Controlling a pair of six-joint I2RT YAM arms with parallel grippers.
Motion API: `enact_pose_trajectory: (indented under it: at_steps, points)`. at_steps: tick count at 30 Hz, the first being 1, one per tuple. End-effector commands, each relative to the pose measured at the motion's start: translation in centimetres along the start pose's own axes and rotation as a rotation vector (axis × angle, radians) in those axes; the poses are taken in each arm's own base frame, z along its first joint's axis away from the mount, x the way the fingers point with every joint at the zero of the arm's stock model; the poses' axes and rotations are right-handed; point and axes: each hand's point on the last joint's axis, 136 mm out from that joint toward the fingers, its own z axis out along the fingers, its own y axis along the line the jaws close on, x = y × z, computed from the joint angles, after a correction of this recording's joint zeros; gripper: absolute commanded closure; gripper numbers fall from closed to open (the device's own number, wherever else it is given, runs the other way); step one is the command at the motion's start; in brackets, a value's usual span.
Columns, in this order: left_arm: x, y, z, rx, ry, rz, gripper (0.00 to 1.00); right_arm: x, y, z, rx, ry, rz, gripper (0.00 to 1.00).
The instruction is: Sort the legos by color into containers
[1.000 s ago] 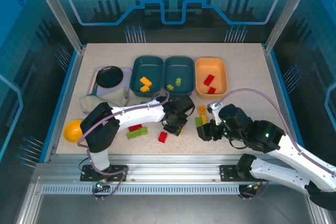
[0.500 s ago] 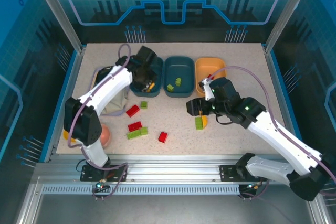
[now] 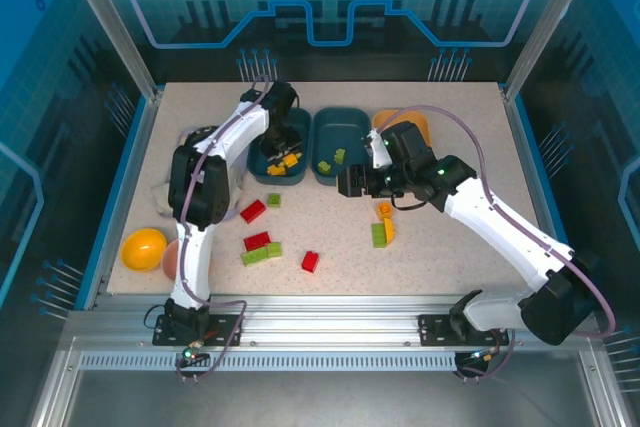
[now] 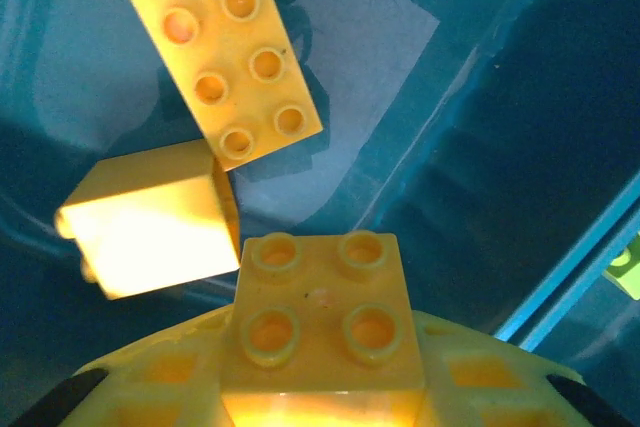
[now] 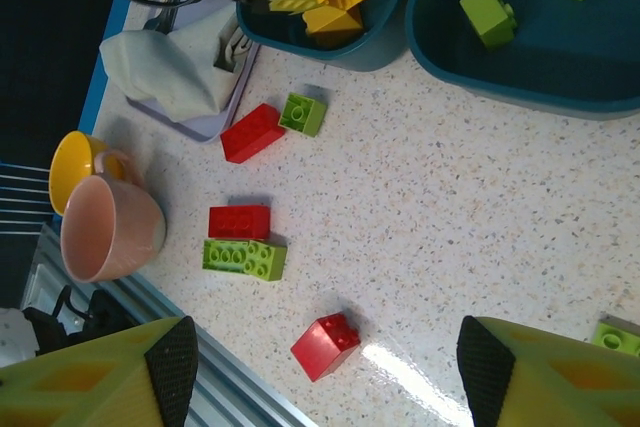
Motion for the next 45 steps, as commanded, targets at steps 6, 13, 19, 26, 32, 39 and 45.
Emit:
enact_pose_trajectory:
  at_steps: [6,13,19,26,32,39,45]
  points:
    - [0.7,0.6,1.5,-0.025,0.088,0.014,0.61,0.3,-0.5,0.6,0.004,0.031,0.033,0.28]
    - [0.6,0.5,0.6,-0.030,0.078,0.016,0.48,2.3,-0.7,1.6,0.088,0.108,-0.099,0.29]
    - [-0.1,-1.1,-4.6,0.038,-0.014,0.030,0.40,4.2,0.8,2.0,0.129,0.149,-0.273,0.29]
    - [3.5,1.3,-13.2,0.084,-0.178,0.039,0.18,10.9,3.2,4.7,0.136,0.322,-0.629,0.21]
    - [11.3,7.7,-15.6,0.175,-0.211,-0.008,0.11,16.6,3.2,8.4,0.149,0.529,-0.769,0.13]
    - [17.9,14.6,-15.5,0.242,-0.207,-0.070,0.10,17.7,2.1,12.9,0.234,0.609,-0.827,0.11]
    - [19.9,16.6,-16.5,0.328,-0.233,-0.084,0.08,17.4,0.6,15.4,0.315,0.631,-0.850,0.14]
